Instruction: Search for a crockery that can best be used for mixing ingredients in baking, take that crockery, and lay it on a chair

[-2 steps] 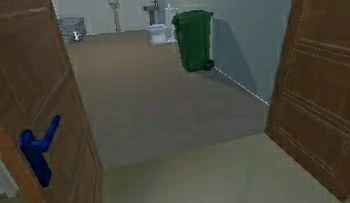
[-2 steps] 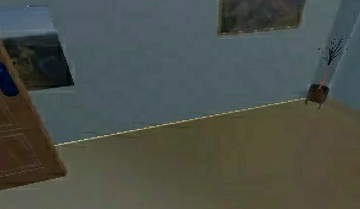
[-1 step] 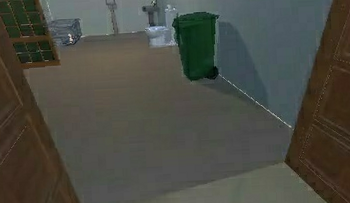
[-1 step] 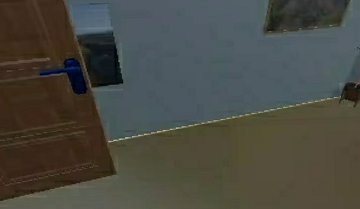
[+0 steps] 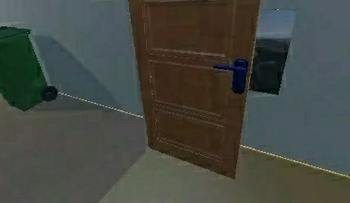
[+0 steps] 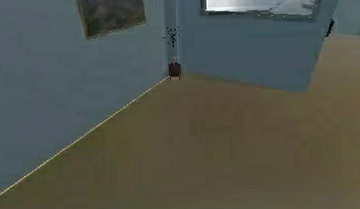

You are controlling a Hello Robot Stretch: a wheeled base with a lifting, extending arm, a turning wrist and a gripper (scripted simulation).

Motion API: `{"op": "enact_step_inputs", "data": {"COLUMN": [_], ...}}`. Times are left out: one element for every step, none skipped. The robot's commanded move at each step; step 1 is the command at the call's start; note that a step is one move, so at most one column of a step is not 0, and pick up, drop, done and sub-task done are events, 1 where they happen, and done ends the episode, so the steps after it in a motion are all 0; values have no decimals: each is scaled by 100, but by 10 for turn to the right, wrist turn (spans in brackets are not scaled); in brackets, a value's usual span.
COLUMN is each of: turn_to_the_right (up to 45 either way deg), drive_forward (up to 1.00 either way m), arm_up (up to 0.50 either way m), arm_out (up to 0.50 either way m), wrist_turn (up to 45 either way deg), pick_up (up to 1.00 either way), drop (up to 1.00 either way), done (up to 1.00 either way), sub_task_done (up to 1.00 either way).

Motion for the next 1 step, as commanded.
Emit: {"op": "enact_step_inputs", "data": {"turn_to_the_right": [450], "drive_forward": [0], "arm_up": [0], "arm_out": [0], "wrist_turn": [0], "pick_up": [0], "drop": [0], "done": [0], "sub_task_done": [0]}}
